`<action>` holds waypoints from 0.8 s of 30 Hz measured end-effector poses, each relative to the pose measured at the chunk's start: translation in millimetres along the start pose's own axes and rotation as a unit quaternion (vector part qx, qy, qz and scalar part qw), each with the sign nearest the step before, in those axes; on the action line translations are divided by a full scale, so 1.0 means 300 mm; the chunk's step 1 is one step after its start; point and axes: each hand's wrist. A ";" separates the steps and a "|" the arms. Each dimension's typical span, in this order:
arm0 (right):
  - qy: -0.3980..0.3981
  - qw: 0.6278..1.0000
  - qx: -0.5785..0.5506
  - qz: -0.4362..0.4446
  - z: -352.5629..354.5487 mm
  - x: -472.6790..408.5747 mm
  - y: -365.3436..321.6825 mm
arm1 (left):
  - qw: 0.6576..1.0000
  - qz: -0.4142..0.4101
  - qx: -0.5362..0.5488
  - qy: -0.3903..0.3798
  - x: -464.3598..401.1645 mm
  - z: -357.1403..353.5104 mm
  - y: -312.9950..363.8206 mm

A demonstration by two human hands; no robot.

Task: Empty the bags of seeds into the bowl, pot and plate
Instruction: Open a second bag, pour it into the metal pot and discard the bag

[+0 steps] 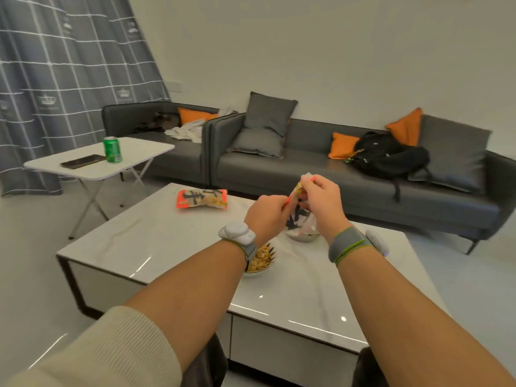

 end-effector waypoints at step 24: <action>-0.078 0.969 0.089 -0.217 0.330 -0.050 0.253 | 0.956 0.118 0.078 -0.258 -0.126 -0.366 0.210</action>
Point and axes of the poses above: each hand's wrist, its own x-axis away from the middle knuckle, its own z-axis out of the back of the hand, y = z × x, and after that the axes turned 9 degrees about z, right-handed
